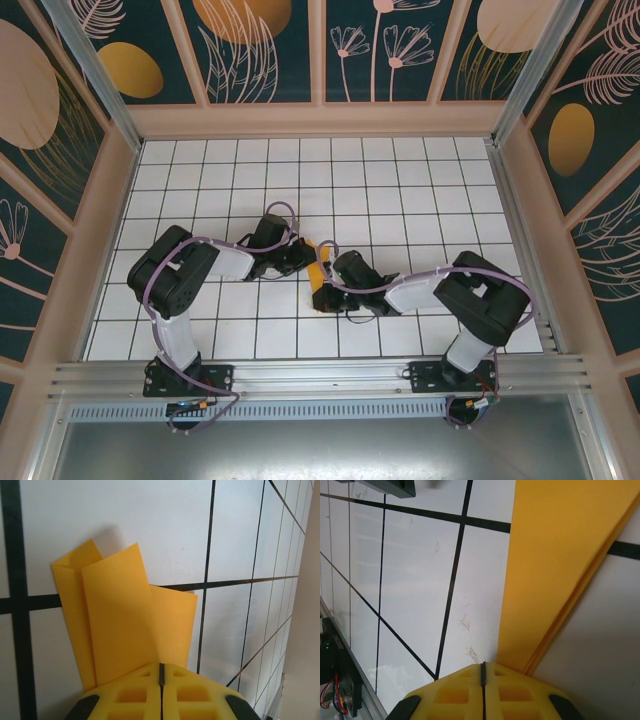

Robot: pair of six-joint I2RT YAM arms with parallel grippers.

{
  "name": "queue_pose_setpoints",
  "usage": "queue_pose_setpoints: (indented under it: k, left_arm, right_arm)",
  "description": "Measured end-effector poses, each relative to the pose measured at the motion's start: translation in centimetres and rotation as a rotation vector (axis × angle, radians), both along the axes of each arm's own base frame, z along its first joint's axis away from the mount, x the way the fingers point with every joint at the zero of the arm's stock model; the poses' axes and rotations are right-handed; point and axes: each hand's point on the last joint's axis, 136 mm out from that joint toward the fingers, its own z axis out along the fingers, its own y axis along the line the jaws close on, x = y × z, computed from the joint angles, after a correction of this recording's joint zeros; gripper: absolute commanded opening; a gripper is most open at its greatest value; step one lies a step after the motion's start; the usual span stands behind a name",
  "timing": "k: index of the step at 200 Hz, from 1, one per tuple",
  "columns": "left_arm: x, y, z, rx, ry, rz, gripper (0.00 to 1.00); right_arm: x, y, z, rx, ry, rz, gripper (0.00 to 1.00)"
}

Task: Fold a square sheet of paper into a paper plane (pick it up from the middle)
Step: Fold the wing for the fifth time at the center of the table.

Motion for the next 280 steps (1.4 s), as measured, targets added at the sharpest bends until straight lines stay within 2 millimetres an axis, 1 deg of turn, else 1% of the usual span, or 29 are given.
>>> queue_pose_setpoints:
  k: [51,70,98,113,137,173,199,280]
  left_arm:
    - [0.0,0.0,0.0,0.001,0.000,-0.001,0.09]
    - [0.0,0.0,0.0,0.002,-0.001,-0.002,0.09]
    - [0.0,0.0,0.0,0.002,-0.002,-0.002,0.10]
    - [0.0,0.0,0.0,0.002,-0.002,-0.003,0.10]
    - [0.0,0.0,0.0,0.002,-0.002,-0.003,0.10]
    - [0.0,0.0,0.0,0.002,-0.003,-0.003,0.10]
    - [0.0,0.0,0.0,0.005,-0.005,-0.007,0.09]
    - [0.2,-0.1,-0.1,0.009,-0.003,-0.010,0.08]
  right_arm:
    - [-0.7,-0.9,0.3,-0.073,0.024,-0.003,0.08]
    - [-0.6,-0.5,1.2,-0.084,0.023,0.009,0.08]
    - [0.2,0.8,2.7,-0.065,0.000,0.015,0.08]
    - [0.5,1.3,3.0,-0.062,-0.009,0.022,0.08]
    - [0.7,1.6,2.3,-0.084,-0.001,0.025,0.08]
    - [0.2,0.4,-0.1,-0.157,0.037,0.014,0.08]
    - [0.1,0.2,-0.1,-0.153,0.032,0.006,0.09]
    - [-0.8,-1.3,-0.1,-0.123,0.051,-0.050,0.09]
